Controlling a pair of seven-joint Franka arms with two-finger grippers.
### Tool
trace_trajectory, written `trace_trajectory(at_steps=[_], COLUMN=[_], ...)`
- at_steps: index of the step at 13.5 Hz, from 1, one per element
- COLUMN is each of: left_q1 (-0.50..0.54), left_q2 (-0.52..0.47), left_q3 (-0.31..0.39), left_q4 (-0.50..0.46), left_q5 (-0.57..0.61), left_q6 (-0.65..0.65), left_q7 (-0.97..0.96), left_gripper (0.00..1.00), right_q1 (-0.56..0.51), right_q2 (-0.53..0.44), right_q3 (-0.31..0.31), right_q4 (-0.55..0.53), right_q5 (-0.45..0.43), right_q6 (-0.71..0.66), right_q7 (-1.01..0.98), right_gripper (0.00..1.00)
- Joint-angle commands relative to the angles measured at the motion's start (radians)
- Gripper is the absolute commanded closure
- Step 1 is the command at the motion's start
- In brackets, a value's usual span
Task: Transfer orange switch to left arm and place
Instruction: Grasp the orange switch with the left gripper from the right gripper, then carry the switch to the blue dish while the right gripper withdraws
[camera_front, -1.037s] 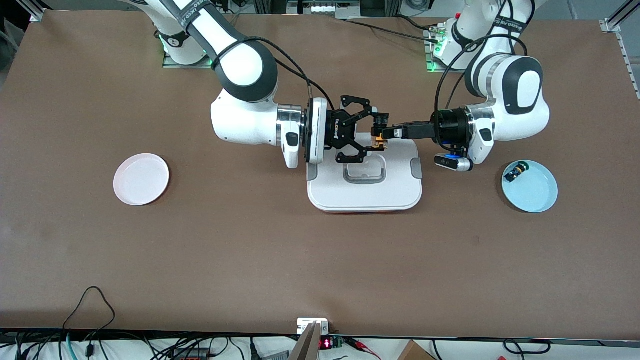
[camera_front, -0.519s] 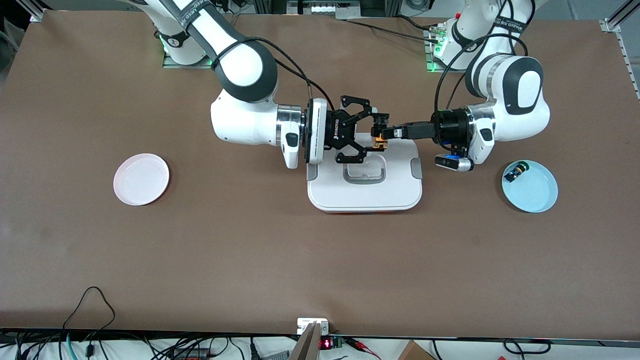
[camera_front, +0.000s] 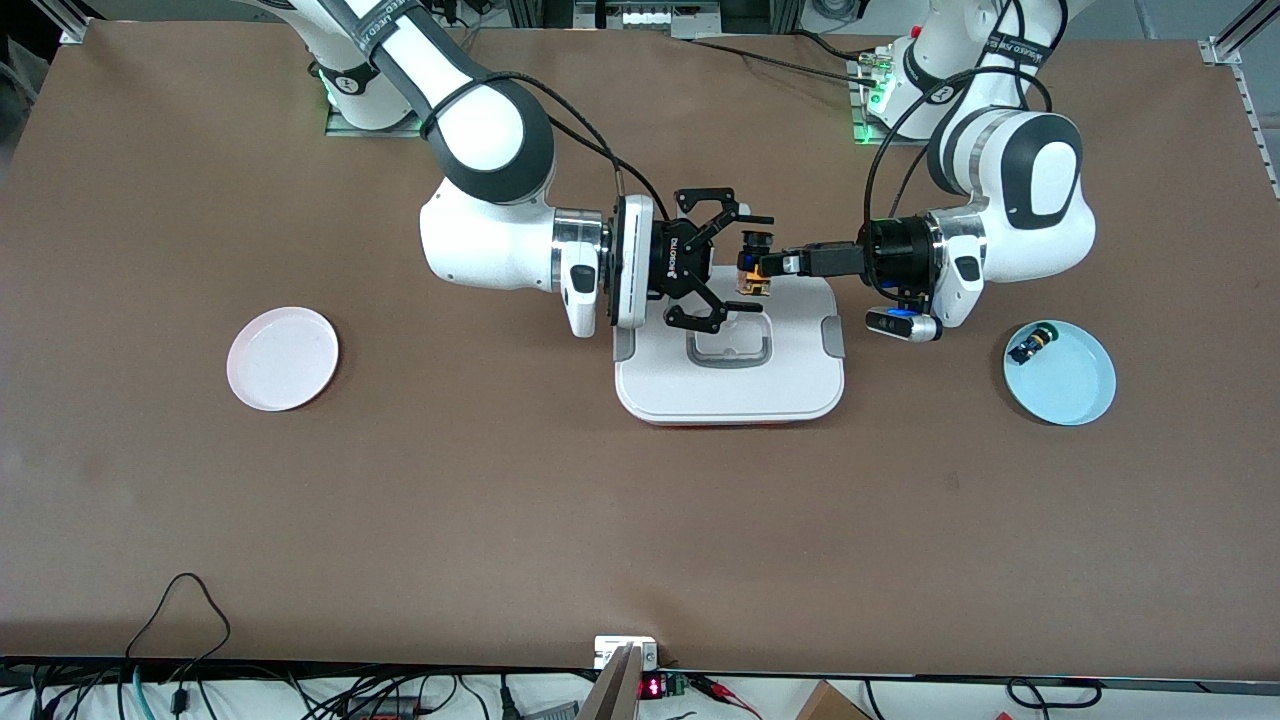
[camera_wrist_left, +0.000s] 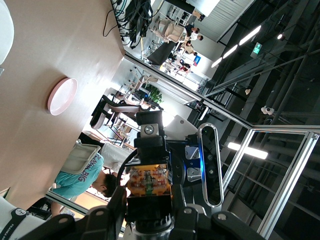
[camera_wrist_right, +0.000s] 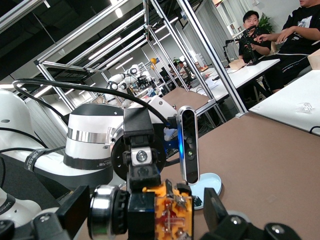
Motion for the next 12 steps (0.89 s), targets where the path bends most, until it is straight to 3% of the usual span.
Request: trace_trajectory(at_steps=[1, 4, 7, 12], left_q1=[-0.001, 0.016, 0.044, 0.084], left_q2=[0.004, 0.007, 0.011, 0.027], left_q3=[-0.002, 0.005, 0.008, 0.008], left_q4=[0.016, 0.077, 0.115, 0.183], left_q5=[0.019, 0.204, 0.374, 0.785], left_q6=[0.004, 0.002, 0.001, -0.004], left_q7=[0.013, 0.002, 0.006, 0.01], left_gripper=[0.74, 0.74, 0.74, 0.74], right_q1=[-0.004, -0.056, -0.13, -0.306], right_q2=[0.006, 0.005, -0.003, -0.008], right_q3=[-0.002, -0.002, -0.004, -0.005], right_q4=[0.023, 0.023, 0.021, 0.02], right_q5=[0.017, 0.017, 0.008, -0.077], right_q6=[-0.004, -0.045, -0.18, -0.439], right_q7=[0.011, 0.009, 0.009, 0.009], right_gripper=[0.0, 0.0, 0.0, 0.0])
